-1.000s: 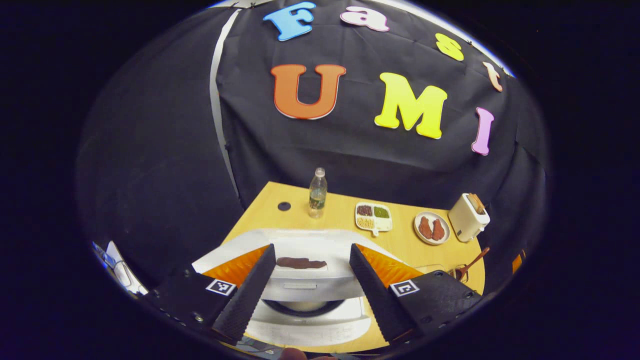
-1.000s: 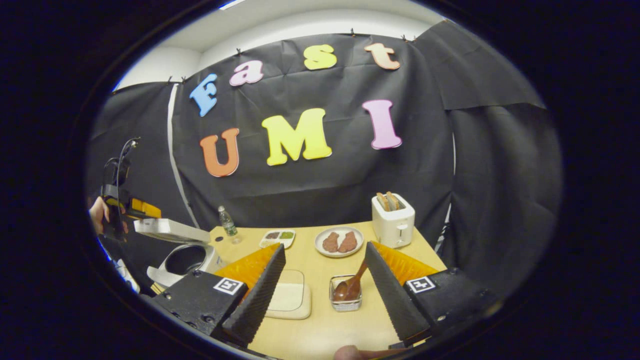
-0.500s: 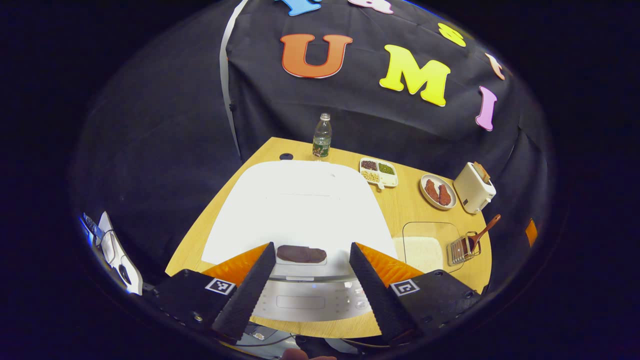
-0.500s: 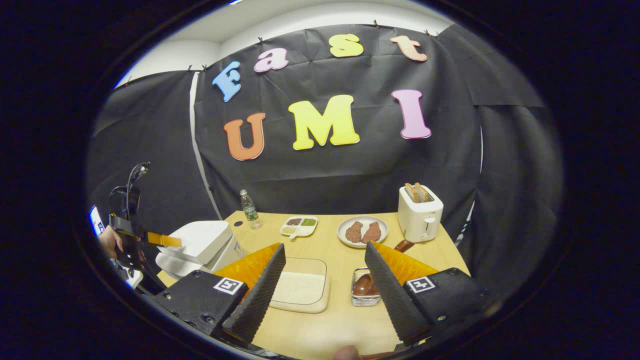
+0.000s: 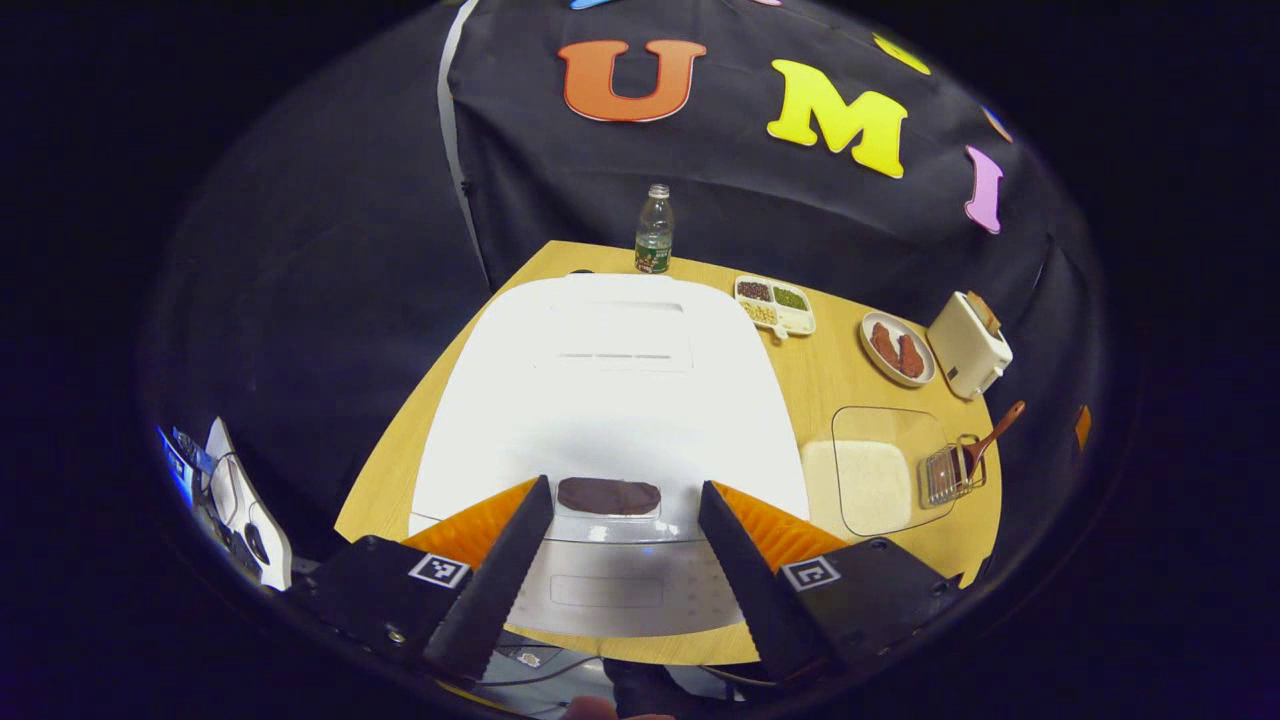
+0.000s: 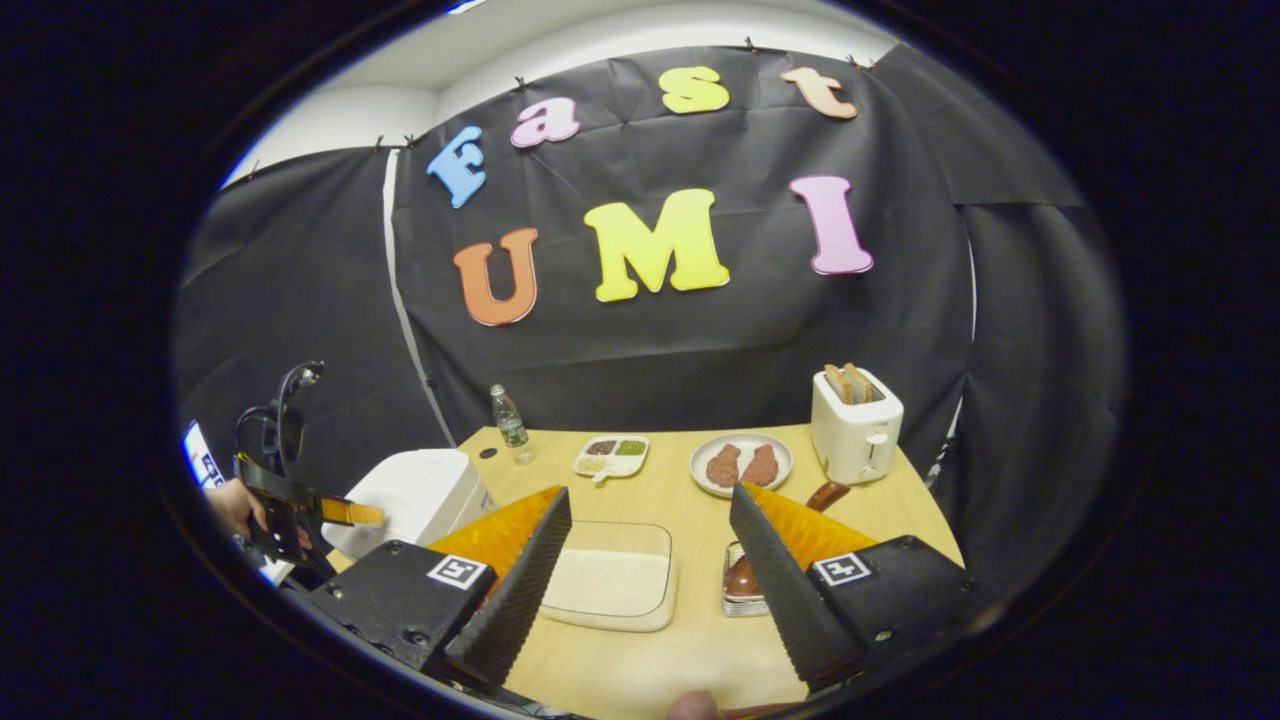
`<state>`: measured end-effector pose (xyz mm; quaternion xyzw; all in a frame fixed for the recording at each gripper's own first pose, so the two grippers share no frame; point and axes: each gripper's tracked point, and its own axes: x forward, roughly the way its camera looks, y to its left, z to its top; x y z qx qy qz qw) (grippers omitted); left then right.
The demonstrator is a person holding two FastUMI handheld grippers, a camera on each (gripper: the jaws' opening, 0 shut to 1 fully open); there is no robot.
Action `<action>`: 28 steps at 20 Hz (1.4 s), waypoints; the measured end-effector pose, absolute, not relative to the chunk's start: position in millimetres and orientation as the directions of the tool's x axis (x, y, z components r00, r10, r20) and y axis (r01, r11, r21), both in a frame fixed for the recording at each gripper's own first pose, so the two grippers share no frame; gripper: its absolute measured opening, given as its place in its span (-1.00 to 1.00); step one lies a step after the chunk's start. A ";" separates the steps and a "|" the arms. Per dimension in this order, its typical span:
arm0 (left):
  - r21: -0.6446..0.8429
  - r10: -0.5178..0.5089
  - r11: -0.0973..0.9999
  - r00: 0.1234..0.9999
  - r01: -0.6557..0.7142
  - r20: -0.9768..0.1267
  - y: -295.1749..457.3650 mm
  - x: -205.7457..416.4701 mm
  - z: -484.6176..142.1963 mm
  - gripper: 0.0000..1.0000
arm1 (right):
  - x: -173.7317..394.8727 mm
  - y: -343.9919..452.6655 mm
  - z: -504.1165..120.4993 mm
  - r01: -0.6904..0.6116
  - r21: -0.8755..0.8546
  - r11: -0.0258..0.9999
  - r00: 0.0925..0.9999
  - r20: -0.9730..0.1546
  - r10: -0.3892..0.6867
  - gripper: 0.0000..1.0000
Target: Close the left gripper, press the button to open the rice cooker; take a wooden spoon from the chopstick holder with the right hand, scoop a spoonful of rice and pour it into the rice cooker, then put the wooden spoon back into the chopstick holder.
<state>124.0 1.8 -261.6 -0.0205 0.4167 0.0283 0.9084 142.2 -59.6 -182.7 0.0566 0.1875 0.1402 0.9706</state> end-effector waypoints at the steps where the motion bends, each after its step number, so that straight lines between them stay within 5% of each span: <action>1: -0.031 0.020 0.997 0.648 -0.067 -0.762 0.4 124.3 -262.7 0.97 | 141.6 -58.3 -183.7 -0.255 0.164 0.953 0.889 -0.347 0.298 1.00; 12: 0.041 0.108 0.993 0.743 -0.108 -0.661 -3.1 131.6 -241.2 0.91 | 145.5 -52.0 -173.7 -0.320 0.138 0.937 0.886 -0.308 0.347 1.00; 19: -0.034 0.169 0.980 0.902 -0.198 -0.399 -7.2 137.9 -132.4 0.93 | 159.3 -57.4 -153.1 -0.298 0.131 0.946 0.916 -0.240 0.322 1.00; 28: -0.047 0.031 0.998 0.998 -0.034 -0.060 -54.0 47.2 -4.1 0.89 | 88.9 -22.3 -81.2 -0.275 0.054 0.960 0.954 -0.113 0.279 1.00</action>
